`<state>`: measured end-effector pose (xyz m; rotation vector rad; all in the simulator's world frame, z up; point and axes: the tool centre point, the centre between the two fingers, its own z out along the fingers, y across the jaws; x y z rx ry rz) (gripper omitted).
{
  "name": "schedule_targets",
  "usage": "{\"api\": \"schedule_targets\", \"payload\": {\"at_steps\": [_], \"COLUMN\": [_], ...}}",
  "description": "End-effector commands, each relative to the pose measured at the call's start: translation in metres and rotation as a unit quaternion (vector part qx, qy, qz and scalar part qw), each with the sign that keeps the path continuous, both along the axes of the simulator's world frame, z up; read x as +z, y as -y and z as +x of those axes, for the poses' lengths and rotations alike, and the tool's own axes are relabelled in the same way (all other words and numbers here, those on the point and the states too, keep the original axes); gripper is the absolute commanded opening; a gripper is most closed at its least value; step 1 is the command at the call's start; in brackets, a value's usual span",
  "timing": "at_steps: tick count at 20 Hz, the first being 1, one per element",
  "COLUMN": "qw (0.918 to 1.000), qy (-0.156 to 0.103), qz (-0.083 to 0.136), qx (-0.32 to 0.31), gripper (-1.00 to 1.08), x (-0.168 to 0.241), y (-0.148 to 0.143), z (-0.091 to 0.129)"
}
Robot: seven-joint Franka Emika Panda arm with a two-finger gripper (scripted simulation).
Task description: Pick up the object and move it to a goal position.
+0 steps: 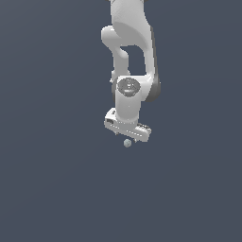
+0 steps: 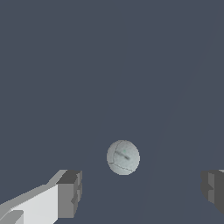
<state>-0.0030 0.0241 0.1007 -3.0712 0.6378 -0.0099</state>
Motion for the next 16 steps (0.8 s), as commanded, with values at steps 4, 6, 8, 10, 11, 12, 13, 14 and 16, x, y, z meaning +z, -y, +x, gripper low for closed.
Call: {"api": "schedule_targets", "payload": {"at_steps": [4,6,8,10,11,12,13,14,16], "qw": [0.9988,0.9982,0.9976,0.9971,0.9969,0.9968,0.9967,0.9967,0.9969], "qy": [-0.002,-0.003,-0.003,-0.003,-0.004,-0.004,-0.004,-0.004,-0.004], "qz": [0.0,-0.001,-0.001,-0.001,-0.001,-0.001,-0.001,-0.001,-0.001], "qx": [-0.048,-0.06,-0.069,-0.076,-0.078,-0.08,-0.081,-0.081,-0.079], "gripper": [1.0,1.0,1.0,1.0,1.0,1.0,1.0,1.0,1.0], "x": [-0.018,-0.022,-0.025,-0.028,-0.029,-0.029,-0.029,-0.03,-0.029], "y": [-0.006,-0.008,-0.009,-0.009,-0.01,-0.01,-0.01,-0.01,-0.01], "z": [-0.005,-0.006,-0.007,-0.008,-0.008,-0.008,-0.008,-0.008,-0.008]}}
